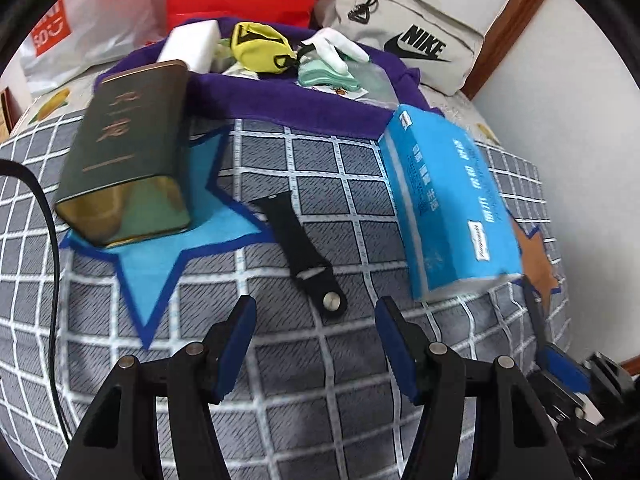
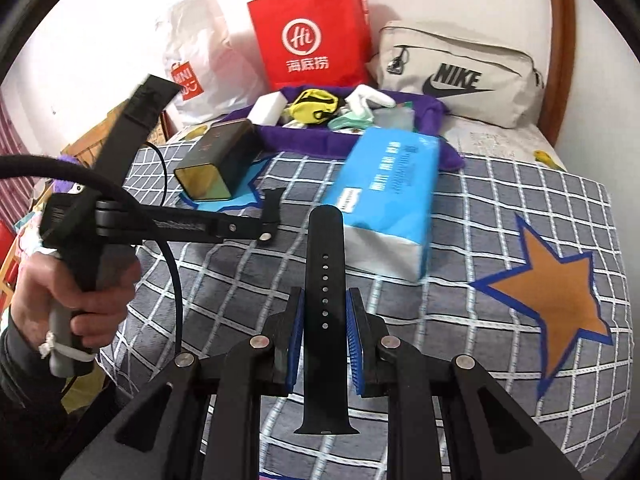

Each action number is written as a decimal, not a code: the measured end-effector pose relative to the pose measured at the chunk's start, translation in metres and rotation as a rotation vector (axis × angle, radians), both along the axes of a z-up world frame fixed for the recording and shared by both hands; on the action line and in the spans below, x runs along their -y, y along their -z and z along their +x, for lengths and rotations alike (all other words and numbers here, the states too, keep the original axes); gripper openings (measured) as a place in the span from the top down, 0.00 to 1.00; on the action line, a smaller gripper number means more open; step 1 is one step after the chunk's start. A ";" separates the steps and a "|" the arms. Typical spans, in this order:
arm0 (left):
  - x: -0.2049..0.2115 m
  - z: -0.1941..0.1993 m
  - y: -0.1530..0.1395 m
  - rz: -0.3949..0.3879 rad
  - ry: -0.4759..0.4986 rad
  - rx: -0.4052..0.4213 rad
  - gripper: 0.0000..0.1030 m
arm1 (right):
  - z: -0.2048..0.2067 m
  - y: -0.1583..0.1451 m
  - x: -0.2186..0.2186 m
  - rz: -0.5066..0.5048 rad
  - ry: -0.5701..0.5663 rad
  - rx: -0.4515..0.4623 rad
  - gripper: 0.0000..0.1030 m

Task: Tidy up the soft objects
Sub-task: 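Grasp the long black strap with the right tool while the left tool grasps the buckle strap, then carry both black strap pieces up onto the purple towel with both tools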

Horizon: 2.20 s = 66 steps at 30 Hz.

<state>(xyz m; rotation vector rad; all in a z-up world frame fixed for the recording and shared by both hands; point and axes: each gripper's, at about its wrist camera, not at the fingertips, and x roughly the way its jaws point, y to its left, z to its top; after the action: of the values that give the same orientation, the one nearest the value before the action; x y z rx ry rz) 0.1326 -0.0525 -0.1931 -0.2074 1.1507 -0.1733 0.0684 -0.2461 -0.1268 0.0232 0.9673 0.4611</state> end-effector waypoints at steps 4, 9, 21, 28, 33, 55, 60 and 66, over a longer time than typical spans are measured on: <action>0.014 0.015 0.012 0.029 0.004 -0.009 0.42 | 0.008 0.005 0.011 0.010 0.027 -0.021 0.80; 0.023 0.020 0.022 0.147 0.031 -0.012 0.42 | 0.013 0.011 0.013 0.017 0.030 -0.035 0.80; 0.015 0.022 0.020 0.179 0.072 -0.021 0.61 | 0.013 0.021 0.006 0.045 -0.010 -0.055 0.80; 0.019 0.016 0.018 0.229 0.158 0.034 0.76 | 0.016 0.023 0.011 0.047 0.005 -0.060 0.80; 0.007 -0.005 0.014 0.207 0.198 0.018 0.75 | 0.013 0.020 0.009 0.037 -0.001 -0.051 0.80; 0.000 -0.017 0.014 0.221 0.173 -0.018 0.78 | 0.002 0.011 0.006 0.052 -0.018 -0.034 0.80; 0.004 -0.017 0.015 0.205 0.169 -0.030 0.71 | 0.002 0.013 0.009 0.054 -0.013 -0.040 0.80; 0.002 -0.017 0.017 0.211 0.184 0.015 0.81 | 0.004 0.009 0.009 0.072 -0.014 -0.040 0.80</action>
<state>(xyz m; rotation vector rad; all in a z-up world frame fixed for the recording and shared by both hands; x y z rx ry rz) 0.1159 -0.0546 -0.2101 0.0866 1.1644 -0.2140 0.0724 -0.2554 -0.1363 0.0907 0.9901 0.5101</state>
